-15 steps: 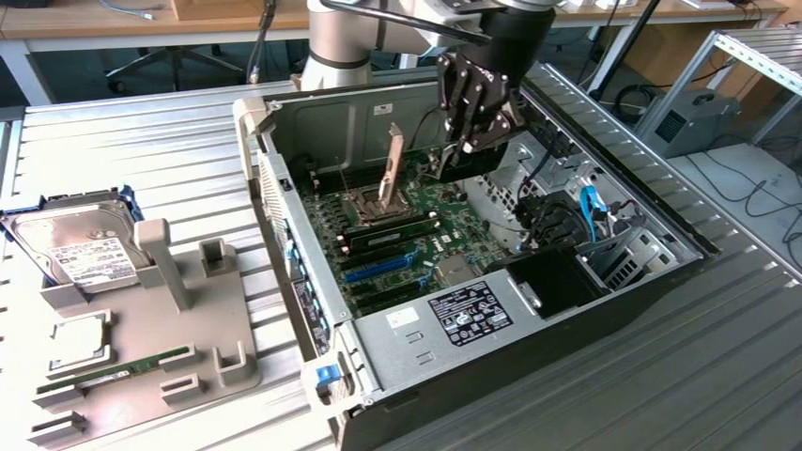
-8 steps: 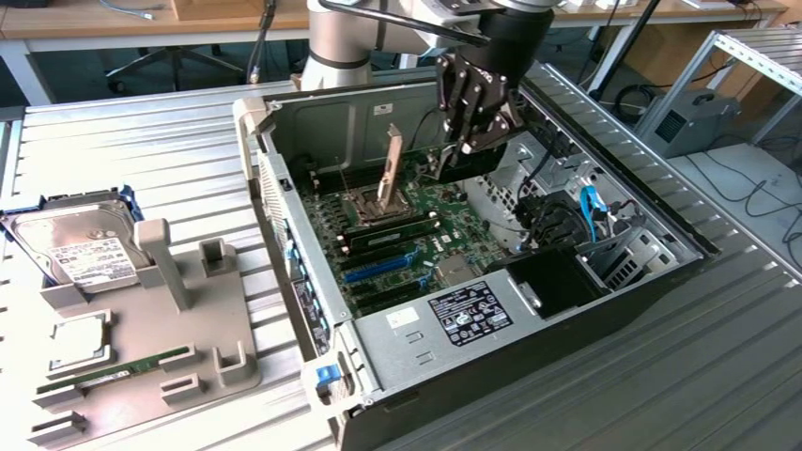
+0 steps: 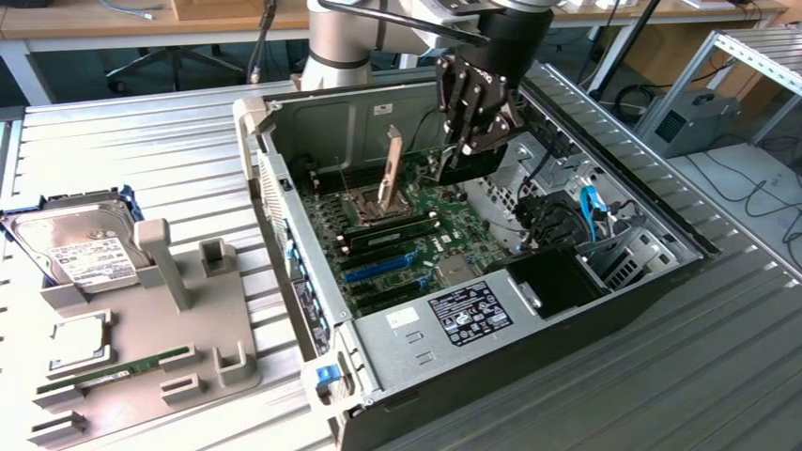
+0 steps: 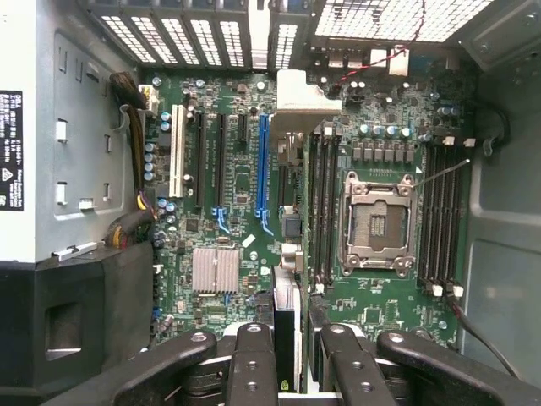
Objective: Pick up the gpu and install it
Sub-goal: 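Insert the gpu into the slot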
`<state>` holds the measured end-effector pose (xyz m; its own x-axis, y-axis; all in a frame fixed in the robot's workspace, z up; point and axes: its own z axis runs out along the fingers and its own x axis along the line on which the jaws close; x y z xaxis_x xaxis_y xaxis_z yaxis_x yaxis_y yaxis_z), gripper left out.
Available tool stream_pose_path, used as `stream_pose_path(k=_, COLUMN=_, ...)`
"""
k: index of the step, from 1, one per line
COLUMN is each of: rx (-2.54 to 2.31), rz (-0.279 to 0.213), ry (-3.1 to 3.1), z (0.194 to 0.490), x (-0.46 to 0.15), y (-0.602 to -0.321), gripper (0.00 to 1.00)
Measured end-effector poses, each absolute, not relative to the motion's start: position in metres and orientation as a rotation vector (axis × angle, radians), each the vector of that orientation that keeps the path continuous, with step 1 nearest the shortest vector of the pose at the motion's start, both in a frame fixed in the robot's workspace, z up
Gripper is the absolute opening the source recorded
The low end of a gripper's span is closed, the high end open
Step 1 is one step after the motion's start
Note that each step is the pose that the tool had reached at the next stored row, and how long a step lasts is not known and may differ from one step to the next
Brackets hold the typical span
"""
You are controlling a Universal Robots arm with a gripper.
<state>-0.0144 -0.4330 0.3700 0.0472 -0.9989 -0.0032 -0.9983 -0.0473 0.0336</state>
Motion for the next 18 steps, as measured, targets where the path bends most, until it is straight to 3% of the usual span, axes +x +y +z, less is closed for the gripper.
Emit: stream_pose_path(k=18, rx=2.253, rz=-0.032, ry=-2.149, z=0.3691, x=-0.0172, y=-0.4330, gripper=0.26)
